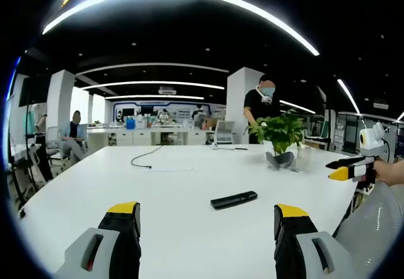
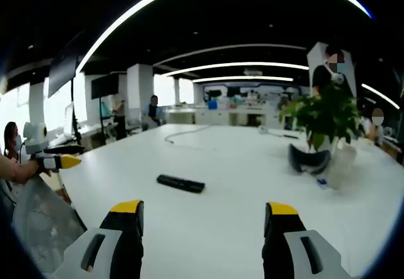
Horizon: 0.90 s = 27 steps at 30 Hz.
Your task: Press the specified remote control buttons in sequence, fully releasing each button before pressing the next.
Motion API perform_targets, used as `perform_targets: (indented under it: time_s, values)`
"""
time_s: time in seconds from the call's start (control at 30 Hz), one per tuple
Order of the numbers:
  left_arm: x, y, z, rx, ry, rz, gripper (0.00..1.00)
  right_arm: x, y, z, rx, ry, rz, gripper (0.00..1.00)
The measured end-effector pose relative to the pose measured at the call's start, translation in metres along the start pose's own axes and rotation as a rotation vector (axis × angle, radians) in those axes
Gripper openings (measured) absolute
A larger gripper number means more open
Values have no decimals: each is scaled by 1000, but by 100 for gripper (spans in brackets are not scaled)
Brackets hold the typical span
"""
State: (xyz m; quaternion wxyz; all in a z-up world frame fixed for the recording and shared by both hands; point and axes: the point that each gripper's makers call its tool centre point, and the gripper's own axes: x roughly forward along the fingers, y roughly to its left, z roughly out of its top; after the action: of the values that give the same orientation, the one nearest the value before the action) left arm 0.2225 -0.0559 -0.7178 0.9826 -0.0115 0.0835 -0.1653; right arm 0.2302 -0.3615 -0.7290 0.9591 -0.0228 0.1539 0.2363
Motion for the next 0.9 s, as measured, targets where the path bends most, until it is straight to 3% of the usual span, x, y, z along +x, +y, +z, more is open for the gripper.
perform_targets:
  time_s: [0.9]
  values:
    - [0,1,-1,7,8,7,90,-1,-5,-4,29,10,-10,74]
